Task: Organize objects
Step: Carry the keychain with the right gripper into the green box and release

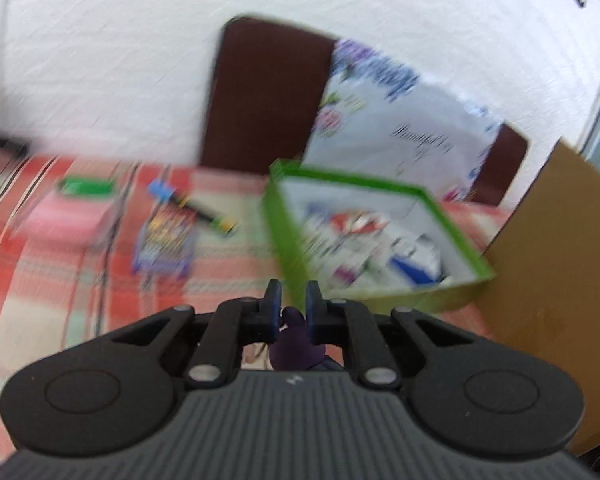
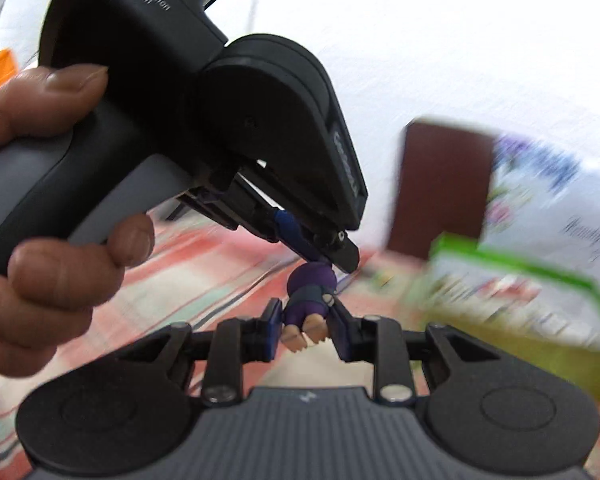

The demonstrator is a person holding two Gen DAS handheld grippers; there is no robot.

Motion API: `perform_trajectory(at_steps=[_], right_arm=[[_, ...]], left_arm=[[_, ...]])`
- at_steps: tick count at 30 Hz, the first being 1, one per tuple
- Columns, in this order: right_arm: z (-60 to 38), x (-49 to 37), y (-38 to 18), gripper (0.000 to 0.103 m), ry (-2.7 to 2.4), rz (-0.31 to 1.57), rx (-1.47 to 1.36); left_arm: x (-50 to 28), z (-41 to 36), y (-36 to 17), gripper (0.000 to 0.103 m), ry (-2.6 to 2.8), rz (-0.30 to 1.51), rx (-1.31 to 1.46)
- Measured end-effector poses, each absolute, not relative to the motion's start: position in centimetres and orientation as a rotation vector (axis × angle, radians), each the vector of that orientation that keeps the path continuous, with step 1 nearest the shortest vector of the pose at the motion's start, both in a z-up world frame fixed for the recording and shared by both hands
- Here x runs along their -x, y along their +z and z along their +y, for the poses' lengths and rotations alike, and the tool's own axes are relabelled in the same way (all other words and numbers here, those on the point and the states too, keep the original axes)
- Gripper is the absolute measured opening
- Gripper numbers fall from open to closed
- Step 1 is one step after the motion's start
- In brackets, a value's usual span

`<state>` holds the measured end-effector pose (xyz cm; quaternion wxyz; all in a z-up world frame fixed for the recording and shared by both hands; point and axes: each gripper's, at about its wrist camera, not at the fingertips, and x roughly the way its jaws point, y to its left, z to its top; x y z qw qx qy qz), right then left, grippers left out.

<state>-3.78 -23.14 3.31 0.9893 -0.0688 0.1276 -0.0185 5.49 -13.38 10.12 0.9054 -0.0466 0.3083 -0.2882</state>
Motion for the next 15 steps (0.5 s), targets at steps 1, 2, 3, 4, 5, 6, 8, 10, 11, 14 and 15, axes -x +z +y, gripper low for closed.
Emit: perform_trajectory(at_steps=[1, 2, 3, 4, 5, 6, 8, 10, 11, 14, 15], right_arm=[[-24.1, 3.5, 4.2, 0.026, -0.065, 0.229, 0.144], [-25.2, 3.2, 5.0, 0.026, -0.092, 0.204, 0.144], [-26.3, 2.8, 5.9, 0.026, -0.118, 0.181, 0.143], [-27.4, 2.4, 6.6, 0.025, -0.143, 0.161, 0.144], [-28.4, 2.0, 7.3, 0.025, -0.168, 0.141, 0.142], [-29.5, 1.6, 7.9, 0.025, -0.191, 0.123, 0.138], [-31.4, 0.9, 8.6, 0.025, -0.23, 0.098, 0.132], [-33.1, 0.0, 8.4, 0.025, -0.27, 0.094, 0.137], [-33.8, -0.5, 7.9, 0.025, -0.289, 0.105, 0.139], [-35.9, -2.2, 5.5, 0.025, -0.334, 0.181, 0.126], [-36.5, -2.8, 4.3, 0.032, -0.352, 0.217, 0.118]], left_arm=[[-5.9, -14.4, 11.2, 0.014, -0.618, 0.612, 0.095], [-6.3, -15.5, 12.3, 0.014, -0.641, 0.589, 0.095], [-6.7, -16.6, 13.3, 0.014, -0.664, 0.566, 0.097], [-7.2, -17.7, 14.3, 0.014, -0.688, 0.541, 0.098], [-7.5, -18.7, 15.1, 0.014, -0.712, 0.515, 0.099], [-7.8, -19.7, 15.8, 0.014, -0.733, 0.49, 0.096], [-8.5, -21.7, 16.6, 0.014, -0.765, 0.452, 0.09], [-9.4, -23.4, 16.6, 0.014, -0.793, 0.442, 0.089], [-9.9, -24.3, 16.2, 0.014, -0.801, 0.452, 0.089], [-11.7, -26.7, 13.7, 0.014, -0.801, 0.516, 0.063], [-12.1, -27.4, 12.5, 0.015, -0.789, 0.535, 0.042]])
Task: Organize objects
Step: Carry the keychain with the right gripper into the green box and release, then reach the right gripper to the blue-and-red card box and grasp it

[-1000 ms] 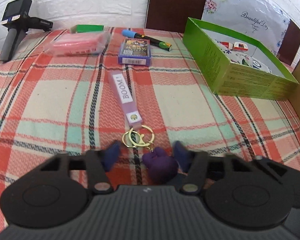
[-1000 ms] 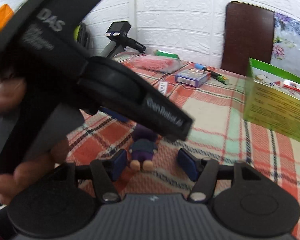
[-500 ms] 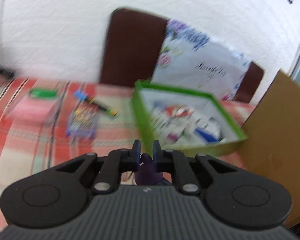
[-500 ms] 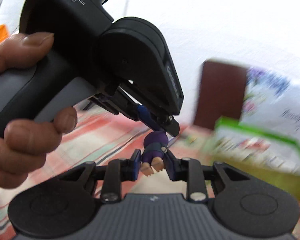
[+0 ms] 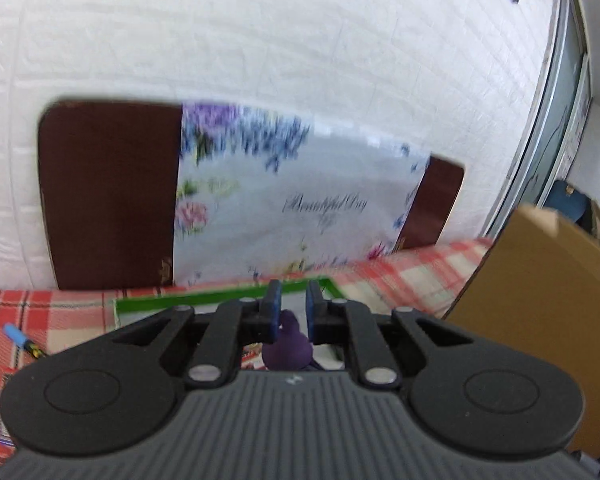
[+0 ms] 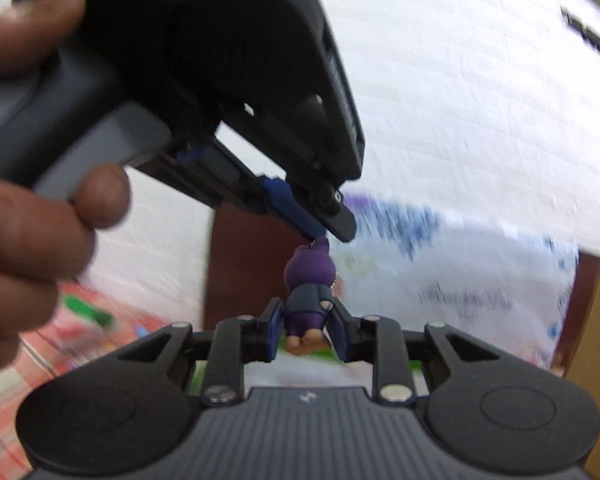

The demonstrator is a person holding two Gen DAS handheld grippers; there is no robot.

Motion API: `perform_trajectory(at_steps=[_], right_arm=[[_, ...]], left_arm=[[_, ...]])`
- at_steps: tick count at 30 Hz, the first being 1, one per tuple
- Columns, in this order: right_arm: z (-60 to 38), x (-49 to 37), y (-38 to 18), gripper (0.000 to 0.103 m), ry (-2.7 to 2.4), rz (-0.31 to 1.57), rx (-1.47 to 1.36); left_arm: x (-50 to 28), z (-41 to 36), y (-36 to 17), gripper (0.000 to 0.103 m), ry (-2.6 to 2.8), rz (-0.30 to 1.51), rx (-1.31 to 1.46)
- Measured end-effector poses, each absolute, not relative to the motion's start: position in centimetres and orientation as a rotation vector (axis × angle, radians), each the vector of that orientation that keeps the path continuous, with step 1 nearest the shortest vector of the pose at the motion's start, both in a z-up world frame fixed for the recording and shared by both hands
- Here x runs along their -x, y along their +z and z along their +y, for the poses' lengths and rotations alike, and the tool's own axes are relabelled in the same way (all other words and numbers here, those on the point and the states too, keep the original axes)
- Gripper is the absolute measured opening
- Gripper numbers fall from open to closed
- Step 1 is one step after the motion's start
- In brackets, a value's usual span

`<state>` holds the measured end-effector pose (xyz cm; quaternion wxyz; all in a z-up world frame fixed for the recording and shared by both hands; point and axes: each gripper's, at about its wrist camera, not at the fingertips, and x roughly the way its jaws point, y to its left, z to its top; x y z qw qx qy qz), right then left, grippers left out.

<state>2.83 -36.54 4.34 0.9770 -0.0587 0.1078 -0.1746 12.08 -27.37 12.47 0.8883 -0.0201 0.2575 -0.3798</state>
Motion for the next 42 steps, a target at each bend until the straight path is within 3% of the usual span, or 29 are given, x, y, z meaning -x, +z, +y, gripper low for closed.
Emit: perform_trajectory(at_steps=[1, 2, 8, 10, 12, 20, 27, 39, 42], right_arm=[[-37.1, -3.3, 3.2, 0.045, -0.369, 0.253, 0.105], [-37.7, -3.5, 2.3, 0.048, -0.372, 0.28, 0.082], [-38.9, -2.4, 0.8, 0.051, -0.38, 0.305, -0.036], [-39.2, -1.9, 1.0, 0.052, -0.38, 0.303, -0.056], [-39.3, -1.8, 1.1, 0.053, -0.384, 0.299, -0.081], [-37.0, 2.7, 1.6, 0.056, -0.391, 0.303, -0.191], [-34.7, 4.0, -0.2, 0.056, -0.307, 0.459, -0.269], [-27.4, 0.7, -1.7, 0.056, -0.153, 0.607, -0.176], [-25.4, -0.3, -1.8, 0.061, -0.127, 0.625, -0.122]], left_arm=[[-12.5, -28.0, 11.2, 0.015, -0.76, 0.55, 0.008], [-12.8, -28.4, 10.0, 0.015, -0.727, 0.567, -0.026], [-13.7, -27.0, 7.0, 0.017, -0.622, 0.641, -0.07], [-13.3, -26.0, 7.3, 0.027, -0.596, 0.636, -0.07], [-12.4, -25.2, 7.6, 0.031, -0.572, 0.622, -0.081], [-8.0, -22.0, 7.2, 0.033, -0.504, 0.607, -0.125], [-5.3, -17.9, 4.9, 0.038, -0.427, 0.64, -0.156], [-6.8, -8.3, 1.8, 0.044, -0.253, 0.703, -0.131], [-7.5, -6.2, 1.0, 0.045, -0.216, 0.7, -0.135]])
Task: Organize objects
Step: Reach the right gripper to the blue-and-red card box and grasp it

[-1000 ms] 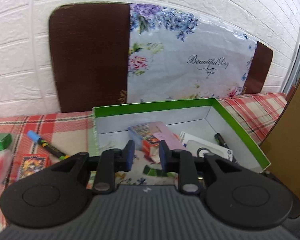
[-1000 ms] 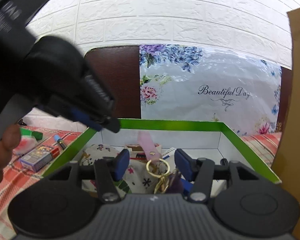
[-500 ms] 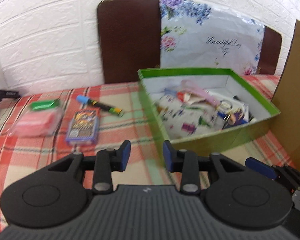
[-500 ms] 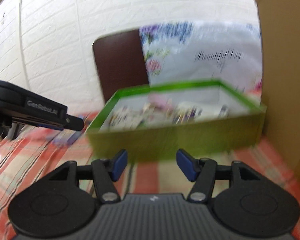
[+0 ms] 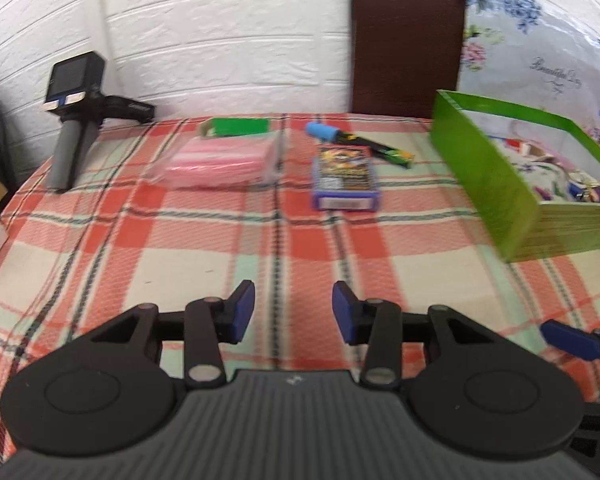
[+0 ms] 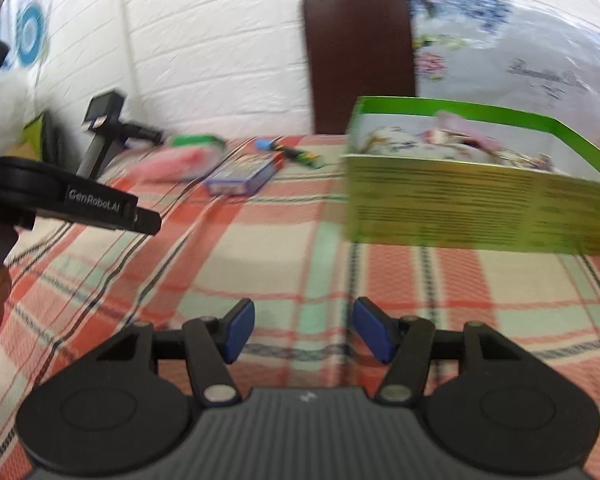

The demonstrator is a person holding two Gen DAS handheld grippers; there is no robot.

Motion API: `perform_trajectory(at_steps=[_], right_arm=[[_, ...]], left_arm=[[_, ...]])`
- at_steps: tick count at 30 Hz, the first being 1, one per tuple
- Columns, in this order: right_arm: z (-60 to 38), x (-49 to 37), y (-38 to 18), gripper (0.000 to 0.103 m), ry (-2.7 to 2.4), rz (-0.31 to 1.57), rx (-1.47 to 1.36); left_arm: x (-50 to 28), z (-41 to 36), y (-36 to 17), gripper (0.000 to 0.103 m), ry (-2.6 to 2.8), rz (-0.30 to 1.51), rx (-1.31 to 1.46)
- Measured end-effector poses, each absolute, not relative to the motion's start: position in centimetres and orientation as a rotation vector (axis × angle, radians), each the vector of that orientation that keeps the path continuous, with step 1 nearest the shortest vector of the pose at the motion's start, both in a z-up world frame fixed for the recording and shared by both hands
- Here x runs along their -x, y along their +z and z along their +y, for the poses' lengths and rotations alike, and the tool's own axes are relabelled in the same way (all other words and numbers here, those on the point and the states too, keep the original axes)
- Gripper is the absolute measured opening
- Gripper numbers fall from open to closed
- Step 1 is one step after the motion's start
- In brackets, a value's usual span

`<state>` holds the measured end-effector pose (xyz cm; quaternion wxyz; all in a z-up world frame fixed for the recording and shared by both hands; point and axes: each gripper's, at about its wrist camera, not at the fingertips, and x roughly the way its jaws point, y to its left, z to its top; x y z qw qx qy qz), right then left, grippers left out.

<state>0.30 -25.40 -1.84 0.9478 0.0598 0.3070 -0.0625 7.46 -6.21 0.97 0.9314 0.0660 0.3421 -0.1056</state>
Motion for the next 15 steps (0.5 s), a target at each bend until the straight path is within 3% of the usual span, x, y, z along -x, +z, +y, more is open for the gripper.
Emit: perform_trajectory(at_steps=[5, 10, 15], right_arm=[[-22.9, -2.5, -1.9, 0.068, -0.067, 0.648, -0.053], [-21.1, -6.8, -1.9, 0.07, -0.042, 0.654, -0.031], [-20.8, -13.1, -1.4, 0.079, -0.107, 0.613, -0.038]], left_arm=[[-9.5, -1.3, -0.8, 0.045, -0.125, 0.689, -0.13], [-10.2, 3.6, -2.7, 0.069, -0.011, 0.547, -0.125], [-10.5, 4.8, -2.7, 0.069, -0.066, 0.541, -0.023]])
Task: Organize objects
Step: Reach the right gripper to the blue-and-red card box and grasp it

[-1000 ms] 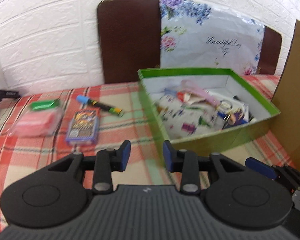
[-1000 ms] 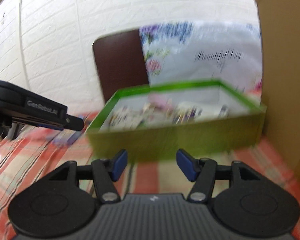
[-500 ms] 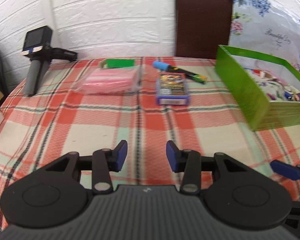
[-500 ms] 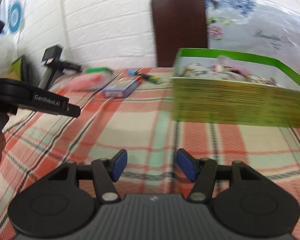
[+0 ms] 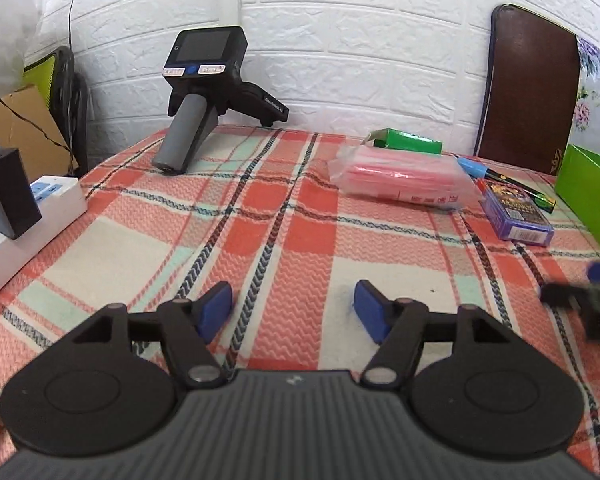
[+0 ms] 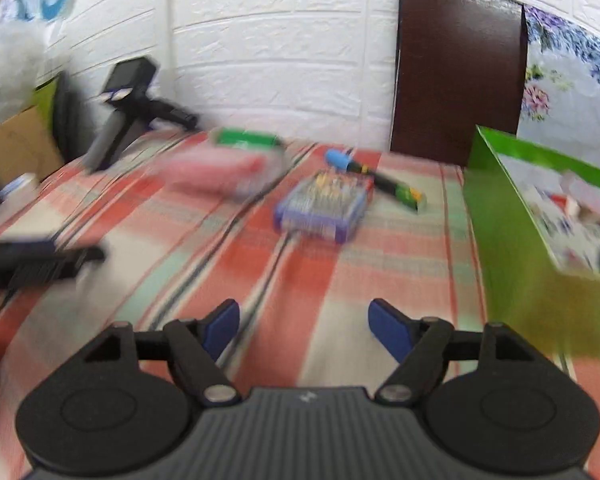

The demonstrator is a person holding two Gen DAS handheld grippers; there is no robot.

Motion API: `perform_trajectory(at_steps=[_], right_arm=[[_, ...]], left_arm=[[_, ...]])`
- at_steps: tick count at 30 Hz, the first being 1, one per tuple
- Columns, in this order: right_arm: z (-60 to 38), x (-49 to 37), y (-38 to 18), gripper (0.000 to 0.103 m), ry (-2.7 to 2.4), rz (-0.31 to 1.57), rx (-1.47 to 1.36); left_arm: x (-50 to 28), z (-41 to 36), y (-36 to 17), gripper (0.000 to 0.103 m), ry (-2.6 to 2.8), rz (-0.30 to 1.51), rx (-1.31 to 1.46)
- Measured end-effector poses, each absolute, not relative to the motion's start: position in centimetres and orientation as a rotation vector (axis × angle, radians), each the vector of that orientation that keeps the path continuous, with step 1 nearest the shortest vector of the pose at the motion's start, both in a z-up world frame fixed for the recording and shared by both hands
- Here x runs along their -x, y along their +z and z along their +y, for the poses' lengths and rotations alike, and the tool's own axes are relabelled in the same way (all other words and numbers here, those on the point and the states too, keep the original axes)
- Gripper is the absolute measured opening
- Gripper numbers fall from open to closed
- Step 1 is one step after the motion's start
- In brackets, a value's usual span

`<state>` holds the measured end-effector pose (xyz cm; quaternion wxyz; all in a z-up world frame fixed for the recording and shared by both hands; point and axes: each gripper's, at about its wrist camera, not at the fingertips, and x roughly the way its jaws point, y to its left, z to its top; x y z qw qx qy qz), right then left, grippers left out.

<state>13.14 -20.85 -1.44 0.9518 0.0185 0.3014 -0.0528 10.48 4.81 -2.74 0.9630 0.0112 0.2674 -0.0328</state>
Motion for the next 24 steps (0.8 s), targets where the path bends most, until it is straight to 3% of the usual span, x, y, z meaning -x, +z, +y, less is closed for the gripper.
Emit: perform_trajectory(at_steps=[3, 7, 8, 9, 10, 24], right_arm=[[-21.0, -16.8, -1.3, 0.094, -0.17, 0.584, -0.027], [-22.4, -21.2, -2.5, 0.094, -0.226, 0.682, -0.069], [-22.8, -21.2, -2.4, 0.093, -0.217, 0.67, -0.098], [-23.0, -21.0, -2.5, 0.082, -0.206, 0.671, -0.105], [-22.9, -20.6, -2.4, 0.064, -0.194, 0.662, -0.097], [-21.8, -1.4, -2.2, 0.061, -0.055, 0.639, 0.026]], left_arm=[[-10.6, 4.8, -2.7, 0.069, -0.078, 0.543, -0.009], [-10.9, 5.2, -2.9, 0.069, -0.092, 0.554, 0.023], [-10.8, 5.2, -3.0, 0.069, -0.093, 0.554, 0.024], [-10.8, 5.3, -2.9, 0.069, -0.094, 0.554, 0.025], [-10.8, 5.3, -2.9, 0.069, -0.095, 0.554, 0.026], [-10.4, 5.4, -2.8, 0.07, -0.097, 0.571, 0.038]])
